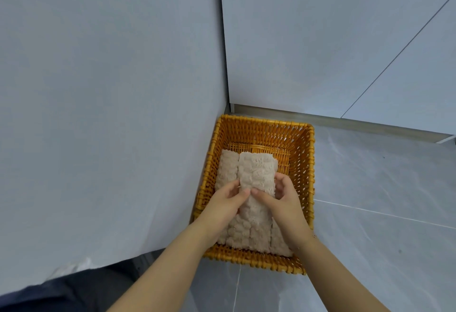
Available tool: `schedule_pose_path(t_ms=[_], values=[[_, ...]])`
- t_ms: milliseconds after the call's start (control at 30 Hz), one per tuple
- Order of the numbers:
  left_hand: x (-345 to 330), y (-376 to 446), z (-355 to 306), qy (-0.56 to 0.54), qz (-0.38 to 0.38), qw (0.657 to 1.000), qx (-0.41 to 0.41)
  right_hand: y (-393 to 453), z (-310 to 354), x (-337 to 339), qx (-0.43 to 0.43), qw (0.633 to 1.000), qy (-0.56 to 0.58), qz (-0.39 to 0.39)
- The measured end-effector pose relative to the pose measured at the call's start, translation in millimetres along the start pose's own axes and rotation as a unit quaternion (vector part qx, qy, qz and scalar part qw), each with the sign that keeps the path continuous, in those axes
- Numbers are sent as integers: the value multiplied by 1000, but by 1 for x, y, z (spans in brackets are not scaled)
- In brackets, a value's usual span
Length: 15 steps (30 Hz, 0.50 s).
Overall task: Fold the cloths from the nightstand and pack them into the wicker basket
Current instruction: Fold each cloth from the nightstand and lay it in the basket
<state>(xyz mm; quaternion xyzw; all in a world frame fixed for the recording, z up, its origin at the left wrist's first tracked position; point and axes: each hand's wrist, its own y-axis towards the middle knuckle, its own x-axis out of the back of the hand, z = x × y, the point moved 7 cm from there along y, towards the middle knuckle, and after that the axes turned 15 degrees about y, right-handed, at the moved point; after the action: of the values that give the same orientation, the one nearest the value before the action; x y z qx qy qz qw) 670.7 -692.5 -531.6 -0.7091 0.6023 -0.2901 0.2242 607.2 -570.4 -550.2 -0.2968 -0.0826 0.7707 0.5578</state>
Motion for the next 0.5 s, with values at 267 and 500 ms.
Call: schedule_pose_path(t_ms=[267, 500], values=[[3, -1, 3, -3, -11, 1000, -17, -2, -7, -15, -49, 986, 159, 5], [9, 1, -1, 8, -14, 999, -32, 18, -7, -13, -164, 965, 188, 80]])
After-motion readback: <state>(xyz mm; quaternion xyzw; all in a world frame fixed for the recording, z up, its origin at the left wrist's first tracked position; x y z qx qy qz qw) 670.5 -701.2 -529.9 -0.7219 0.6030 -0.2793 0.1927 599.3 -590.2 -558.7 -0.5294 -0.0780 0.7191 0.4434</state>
